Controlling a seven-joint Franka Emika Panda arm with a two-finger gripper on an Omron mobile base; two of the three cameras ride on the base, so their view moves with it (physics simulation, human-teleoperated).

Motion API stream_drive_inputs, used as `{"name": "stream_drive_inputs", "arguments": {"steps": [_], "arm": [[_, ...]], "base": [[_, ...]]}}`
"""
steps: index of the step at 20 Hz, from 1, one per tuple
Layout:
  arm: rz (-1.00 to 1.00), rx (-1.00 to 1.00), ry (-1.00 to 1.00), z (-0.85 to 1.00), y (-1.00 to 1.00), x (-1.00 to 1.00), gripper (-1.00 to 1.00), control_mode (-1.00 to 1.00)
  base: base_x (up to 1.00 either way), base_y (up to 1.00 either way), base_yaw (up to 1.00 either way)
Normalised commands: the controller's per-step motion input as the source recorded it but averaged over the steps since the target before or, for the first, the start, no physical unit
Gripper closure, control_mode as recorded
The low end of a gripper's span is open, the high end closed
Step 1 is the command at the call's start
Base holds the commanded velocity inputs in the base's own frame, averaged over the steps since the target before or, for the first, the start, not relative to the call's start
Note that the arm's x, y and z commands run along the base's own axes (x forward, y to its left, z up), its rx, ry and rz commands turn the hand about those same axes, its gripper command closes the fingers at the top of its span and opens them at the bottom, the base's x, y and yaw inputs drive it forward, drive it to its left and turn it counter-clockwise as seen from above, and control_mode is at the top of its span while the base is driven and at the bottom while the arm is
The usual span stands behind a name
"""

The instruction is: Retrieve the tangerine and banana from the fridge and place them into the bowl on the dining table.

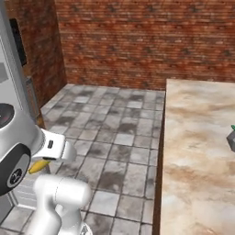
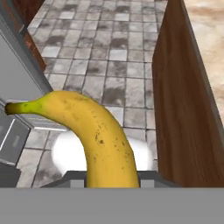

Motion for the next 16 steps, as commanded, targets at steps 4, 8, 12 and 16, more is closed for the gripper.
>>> {"name": "stream_drive_inputs", "arguments": {"steps": [4, 8, 12, 16], "arm": [[0.0, 0.0, 0.0, 0.0, 0.0, 0.0, 1.0, 1.0], [0.0, 0.0, 0.0, 0.0, 0.0, 0.0, 1.0, 1.0], [0.0, 0.0, 0.0, 0.0, 0.0, 0.0, 1.0, 1.0], [0.0, 0.0, 0.0, 0.0, 0.0, 0.0, 1.0, 1.0]], "base": [[0.64, 0.0, -0.22], [1.0, 0.0, -0.09], [1.0, -0.01, -0.01], [1.0, -0.14, 0.06]]}}
